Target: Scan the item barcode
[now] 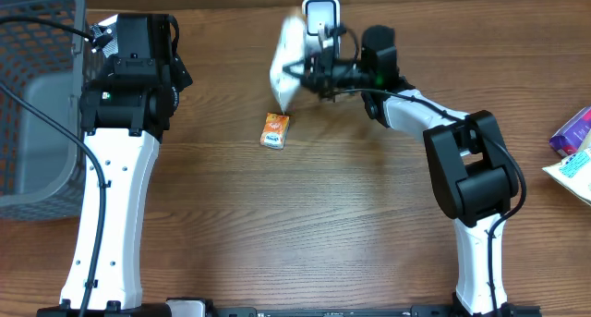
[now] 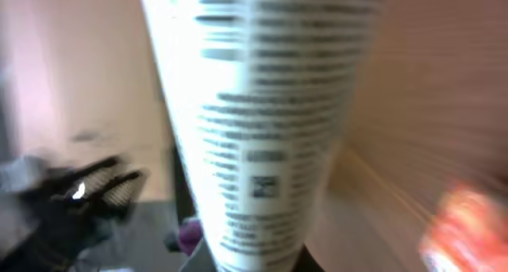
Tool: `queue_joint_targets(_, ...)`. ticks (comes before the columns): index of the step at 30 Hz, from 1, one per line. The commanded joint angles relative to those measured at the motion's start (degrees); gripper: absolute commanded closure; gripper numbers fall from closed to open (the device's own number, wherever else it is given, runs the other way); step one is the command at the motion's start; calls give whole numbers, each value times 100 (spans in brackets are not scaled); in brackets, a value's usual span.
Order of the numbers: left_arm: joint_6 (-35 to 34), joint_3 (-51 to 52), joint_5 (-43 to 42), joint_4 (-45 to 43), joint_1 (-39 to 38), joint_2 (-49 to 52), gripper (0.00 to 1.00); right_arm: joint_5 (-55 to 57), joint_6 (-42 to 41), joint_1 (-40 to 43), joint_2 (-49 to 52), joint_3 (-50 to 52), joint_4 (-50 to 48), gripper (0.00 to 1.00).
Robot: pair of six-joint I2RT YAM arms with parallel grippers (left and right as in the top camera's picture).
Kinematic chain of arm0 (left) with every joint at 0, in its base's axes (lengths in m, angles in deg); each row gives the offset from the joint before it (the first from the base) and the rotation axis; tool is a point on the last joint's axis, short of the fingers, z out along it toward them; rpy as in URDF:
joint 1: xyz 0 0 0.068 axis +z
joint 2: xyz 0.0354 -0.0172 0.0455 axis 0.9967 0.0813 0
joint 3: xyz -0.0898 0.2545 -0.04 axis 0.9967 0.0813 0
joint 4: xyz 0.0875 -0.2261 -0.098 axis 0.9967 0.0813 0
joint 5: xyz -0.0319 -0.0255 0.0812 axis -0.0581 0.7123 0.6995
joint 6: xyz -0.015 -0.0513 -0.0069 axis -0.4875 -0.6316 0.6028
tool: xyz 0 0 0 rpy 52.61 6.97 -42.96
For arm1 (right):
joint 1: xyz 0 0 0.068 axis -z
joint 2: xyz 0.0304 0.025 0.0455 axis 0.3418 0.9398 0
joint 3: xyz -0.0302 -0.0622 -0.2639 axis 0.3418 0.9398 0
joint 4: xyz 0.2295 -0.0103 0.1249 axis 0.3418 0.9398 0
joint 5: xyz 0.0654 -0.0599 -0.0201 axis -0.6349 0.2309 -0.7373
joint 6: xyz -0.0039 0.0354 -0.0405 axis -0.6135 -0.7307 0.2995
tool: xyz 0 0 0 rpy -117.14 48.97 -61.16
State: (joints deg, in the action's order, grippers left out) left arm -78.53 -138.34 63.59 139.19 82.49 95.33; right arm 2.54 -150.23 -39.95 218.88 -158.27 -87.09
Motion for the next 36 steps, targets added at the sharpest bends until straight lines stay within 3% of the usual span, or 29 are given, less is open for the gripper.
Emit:
queue_joint_targets(1,-101,0,81,-22,22,28,0,-308,1897,0,-103,-68,1486,96)
queue_joint_targets(8,-101,0,81,-22,22,28,0,1292,3309,22,-109,-68,4769,96)
queue_joint_targets(14,-101,0,81,-22,22,28,0,3136,3311,22,-120,-68,6561,96)
queue_joint_targets(19,-101,0,81,-22,22,28,0,3484,3731,4,-286,-68,7659,96)
queue_joint_targets(29,-101,0,81,-22,22,28,0,5777,3580,-363,-828,-70,8983,96)
queue_joint_targets(34,-101,0,81,-22,22,28,0,6212,4446,-579,-907,-70,8988,96)
queue_joint_targets(36,-101,0,81,-22,22,28,0,6773,5292,-752,-1060,-70,8996,96)
